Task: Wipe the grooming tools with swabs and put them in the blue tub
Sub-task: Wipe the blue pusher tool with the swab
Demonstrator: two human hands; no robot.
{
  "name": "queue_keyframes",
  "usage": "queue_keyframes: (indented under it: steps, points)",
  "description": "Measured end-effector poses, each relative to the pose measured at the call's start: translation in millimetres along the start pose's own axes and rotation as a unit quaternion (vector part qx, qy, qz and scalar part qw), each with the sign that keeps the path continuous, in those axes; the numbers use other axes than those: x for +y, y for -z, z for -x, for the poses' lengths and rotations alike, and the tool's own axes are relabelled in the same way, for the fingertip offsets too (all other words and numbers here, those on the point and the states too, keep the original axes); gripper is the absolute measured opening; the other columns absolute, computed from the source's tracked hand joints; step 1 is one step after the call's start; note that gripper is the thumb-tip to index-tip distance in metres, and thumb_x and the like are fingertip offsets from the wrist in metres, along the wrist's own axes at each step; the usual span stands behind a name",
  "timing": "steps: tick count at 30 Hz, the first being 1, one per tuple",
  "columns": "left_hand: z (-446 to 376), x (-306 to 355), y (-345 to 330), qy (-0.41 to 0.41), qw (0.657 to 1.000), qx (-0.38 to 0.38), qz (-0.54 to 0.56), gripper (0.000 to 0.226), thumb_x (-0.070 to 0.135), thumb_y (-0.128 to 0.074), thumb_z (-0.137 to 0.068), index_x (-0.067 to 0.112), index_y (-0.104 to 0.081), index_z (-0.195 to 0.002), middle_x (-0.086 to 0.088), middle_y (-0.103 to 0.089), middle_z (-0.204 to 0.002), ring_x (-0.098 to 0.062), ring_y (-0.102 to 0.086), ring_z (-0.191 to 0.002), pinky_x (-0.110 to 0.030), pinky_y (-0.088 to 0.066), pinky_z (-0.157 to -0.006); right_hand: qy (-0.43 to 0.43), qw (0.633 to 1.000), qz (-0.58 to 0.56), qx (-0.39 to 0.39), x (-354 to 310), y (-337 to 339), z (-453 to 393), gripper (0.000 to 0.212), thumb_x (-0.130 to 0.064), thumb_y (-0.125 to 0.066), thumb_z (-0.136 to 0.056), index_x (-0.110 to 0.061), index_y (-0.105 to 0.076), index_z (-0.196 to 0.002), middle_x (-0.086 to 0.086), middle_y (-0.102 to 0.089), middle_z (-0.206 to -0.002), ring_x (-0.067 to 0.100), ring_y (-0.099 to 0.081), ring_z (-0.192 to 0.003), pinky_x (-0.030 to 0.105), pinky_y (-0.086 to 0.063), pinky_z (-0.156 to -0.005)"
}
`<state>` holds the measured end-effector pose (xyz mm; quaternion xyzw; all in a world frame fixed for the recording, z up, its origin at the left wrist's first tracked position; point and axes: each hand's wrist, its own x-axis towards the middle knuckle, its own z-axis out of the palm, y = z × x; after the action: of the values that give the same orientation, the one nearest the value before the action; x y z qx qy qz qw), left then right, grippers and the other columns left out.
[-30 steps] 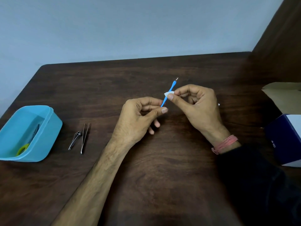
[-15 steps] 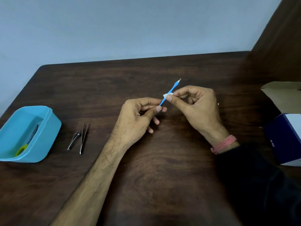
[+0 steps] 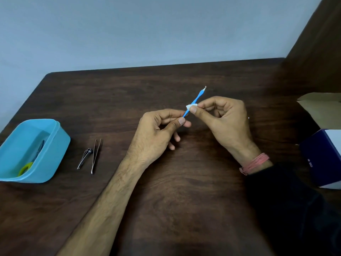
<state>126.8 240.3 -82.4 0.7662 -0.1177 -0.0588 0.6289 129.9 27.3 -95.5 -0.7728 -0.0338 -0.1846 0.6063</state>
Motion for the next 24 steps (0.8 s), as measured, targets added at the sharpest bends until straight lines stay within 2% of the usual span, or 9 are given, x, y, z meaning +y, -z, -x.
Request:
queue_keyframes:
  steps: [1, 3, 5, 7, 8, 11, 14, 17, 24]
  points:
    - [-0.3, 0.1, -0.5, 0.001, 1.000, -0.001, -0.002, 0.019, 0.015, -0.070, -0.109, 0.021, -0.081, -0.124, 0.003, -0.086, -0.103, -0.010, -0.065, -0.062, -0.024, -0.054, -0.048, -0.001, 1.000, -0.002, 0.005, -0.1, 0.0, -0.3, 0.015, -0.037, -0.094, -0.089, -0.025, -0.086, -0.089, -0.004, -0.085, -0.089, 0.044, -0.069, -0.065, 0.050, -0.052, -0.056]
    - [-0.3, 0.1, -1.5, 0.001, 1.000, -0.001, -0.004, 0.018, 0.014, -0.071, -0.109, 0.022, -0.081, -0.122, 0.003, -0.086, -0.102, -0.011, -0.065, -0.061, -0.025, -0.054, -0.048, -0.002, 1.000, 0.000, -0.009, 1.1, 0.3, -0.4, 0.014, -0.035, -0.094, -0.089, -0.024, -0.086, -0.090, -0.005, -0.084, -0.088, 0.034, -0.069, -0.063, 0.047, -0.052, -0.058]
    - [-0.2, 0.5, -1.4, -0.001, 1.000, 0.000, -0.004, 0.017, 0.014, -0.071, -0.109, 0.023, -0.081, -0.120, 0.003, -0.086, -0.102, -0.012, -0.066, -0.062, -0.026, -0.055, -0.048, -0.001, 1.000, 0.012, -0.024, 1.4, -0.2, 0.7, 0.013, -0.034, -0.093, -0.090, -0.023, -0.087, -0.091, -0.005, -0.083, -0.085, 0.029, -0.056, -0.054, 0.044, -0.044, -0.053]
    - [-0.3, 0.1, -1.0, -0.003, 1.000, -0.001, -0.007, 0.017, 0.016, -0.071, -0.109, 0.024, -0.081, -0.120, 0.004, -0.086, -0.102, -0.012, -0.067, -0.063, -0.027, -0.056, -0.049, -0.001, 1.000, 0.018, -0.012, 0.2, -0.2, 1.0, 0.013, -0.036, -0.094, -0.090, -0.025, -0.087, -0.090, -0.005, -0.083, -0.086, 0.040, -0.059, -0.056, 0.047, -0.046, -0.053]
    - [-0.4, -0.4, -1.1, -0.003, 1.000, -0.001, -0.012, 0.017, 0.016, -0.072, -0.109, 0.025, -0.081, -0.120, 0.004, -0.086, -0.102, -0.011, -0.067, -0.064, -0.027, -0.055, -0.049, -0.001, 1.000, 0.017, -0.007, -0.1, 0.1, 1.0, 0.013, -0.036, -0.094, -0.090, -0.025, -0.086, -0.090, -0.005, -0.084, -0.087, 0.038, -0.063, -0.059, 0.047, -0.050, -0.055]
    - [-0.2, -1.4, -1.3, -0.003, 1.000, 0.003, -0.015, 0.017, 0.016, -0.073, -0.108, 0.023, -0.082, -0.120, 0.005, -0.086, -0.101, -0.011, -0.068, -0.064, -0.027, -0.056, -0.049, 0.004, 1.000, 0.013, -0.019, -2.0, 0.9, 1.7, 0.011, -0.032, -0.093, -0.091, -0.024, -0.087, -0.091, -0.007, -0.084, -0.086, 0.013, -0.060, -0.056, 0.035, -0.048, -0.056]
    - [-0.6, -1.8, -0.9, -0.003, 1.000, 0.000, -0.024, 0.017, 0.017, -0.073, -0.108, 0.024, -0.082, -0.121, 0.006, -0.086, -0.102, -0.011, -0.068, -0.065, -0.026, -0.055, -0.050, 0.005, 1.000, 0.016, -0.006, -2.8, 1.6, 2.4, 0.012, -0.032, -0.094, -0.090, -0.022, -0.087, -0.090, -0.006, -0.083, -0.083, 0.003, -0.052, -0.054, 0.024, -0.042, -0.054]
    - [-0.7, -2.6, -0.5, -0.006, 1.000, 0.000, -0.022, 0.017, 0.016, -0.073, -0.107, 0.024, -0.082, -0.120, 0.005, -0.086, -0.102, -0.011, -0.068, -0.066, -0.027, -0.056, -0.050, 0.021, 0.999, 0.026, -0.012, -5.5, 0.7, 4.3, 0.011, -0.029, -0.094, -0.090, -0.020, -0.087, -0.090, -0.009, -0.080, -0.076, 0.002, -0.046, -0.048, 0.017, -0.035, -0.051]
    - [-1.3, -4.2, -1.0, -0.015, 1.000, 0.001, -0.019, 0.018, 0.015, -0.074, -0.107, 0.024, -0.083, -0.118, 0.004, -0.086, -0.102, -0.012, -0.068, -0.066, -0.028, -0.055, -0.049, 0.039, 0.998, 0.046, -0.013, -7.3, 0.7, 5.5, 0.010, -0.028, -0.093, -0.091, -0.020, -0.087, -0.089, -0.021, -0.071, -0.065, 0.004, -0.039, -0.044, 0.016, -0.029, -0.049]
